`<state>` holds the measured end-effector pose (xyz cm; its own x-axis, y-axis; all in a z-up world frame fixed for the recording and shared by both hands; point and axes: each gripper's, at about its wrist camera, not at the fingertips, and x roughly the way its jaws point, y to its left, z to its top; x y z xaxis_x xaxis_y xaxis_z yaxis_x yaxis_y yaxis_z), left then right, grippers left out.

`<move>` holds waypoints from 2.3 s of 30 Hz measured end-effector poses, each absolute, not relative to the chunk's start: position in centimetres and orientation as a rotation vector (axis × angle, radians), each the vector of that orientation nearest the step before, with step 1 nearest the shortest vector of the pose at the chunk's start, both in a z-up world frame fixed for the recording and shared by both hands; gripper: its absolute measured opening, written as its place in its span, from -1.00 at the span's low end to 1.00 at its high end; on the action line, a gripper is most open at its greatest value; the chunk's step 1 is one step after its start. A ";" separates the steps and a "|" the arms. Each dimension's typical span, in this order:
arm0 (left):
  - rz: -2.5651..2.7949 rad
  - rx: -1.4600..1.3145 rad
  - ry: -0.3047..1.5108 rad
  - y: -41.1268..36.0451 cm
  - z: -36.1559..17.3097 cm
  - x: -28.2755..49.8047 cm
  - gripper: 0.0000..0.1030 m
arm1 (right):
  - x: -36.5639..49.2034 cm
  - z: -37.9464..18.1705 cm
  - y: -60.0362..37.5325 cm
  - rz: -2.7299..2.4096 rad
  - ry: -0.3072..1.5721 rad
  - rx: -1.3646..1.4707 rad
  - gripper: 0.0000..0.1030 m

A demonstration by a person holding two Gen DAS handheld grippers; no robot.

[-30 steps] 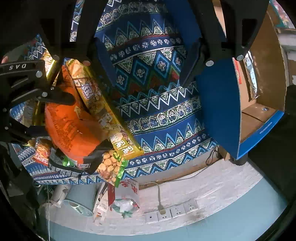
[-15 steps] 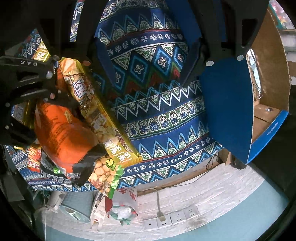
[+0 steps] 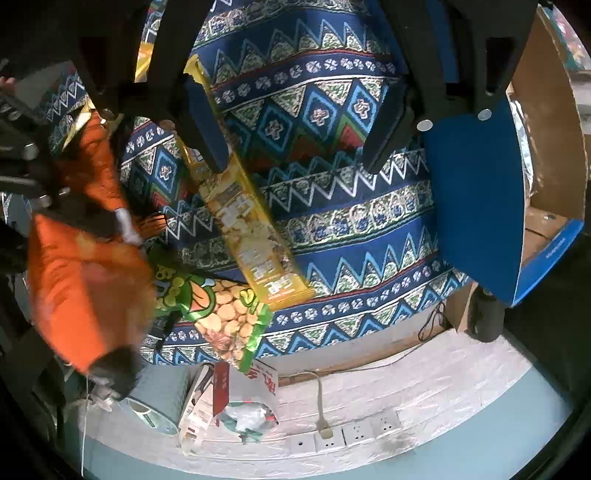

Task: Organize snacks
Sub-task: 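Move both tools back to the snack pile and grasp the orange chip bag with the right tool, then grasp the yellow long snack stick with the left tool while the right tool holds the orange chip bag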

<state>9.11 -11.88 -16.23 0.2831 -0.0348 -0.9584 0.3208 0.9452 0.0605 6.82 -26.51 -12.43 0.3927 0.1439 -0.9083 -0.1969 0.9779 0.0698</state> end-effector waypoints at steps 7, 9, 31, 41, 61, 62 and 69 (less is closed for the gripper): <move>-0.226 0.237 1.305 -14.2 -17.2 9.8 0.58 | 6.0 -10.9 -30.0 0.172 1.115 0.030 -0.21; -0.217 0.241 1.319 -14.9 -17.8 10.0 0.58 | 5.7 -10.5 -30.7 0.163 1.105 0.043 -0.21; -0.238 0.228 1.343 -15.7 -21.5 10.3 -0.24 | 5.1 -10.9 -31.3 0.161 1.117 0.025 -0.20; -0.232 0.206 1.301 -12.7 -19.5 9.9 -0.39 | 5.4 -11.0 -30.4 0.149 1.127 -0.005 -0.20; -0.236 0.165 1.122 -8.8 -11.0 6.7 -0.39 | 6.0 -8.4 -26.1 0.180 1.086 -0.059 -0.20; -0.235 0.165 1.114 -8.5 -10.7 6.7 -0.39 | 6.1 -8.2 -25.8 0.183 1.083 -0.060 -0.20; -0.225 0.148 1.061 -6.1 -8.0 5.7 -0.39 | 6.5 -6.8 -23.4 0.214 1.061 -0.073 -0.20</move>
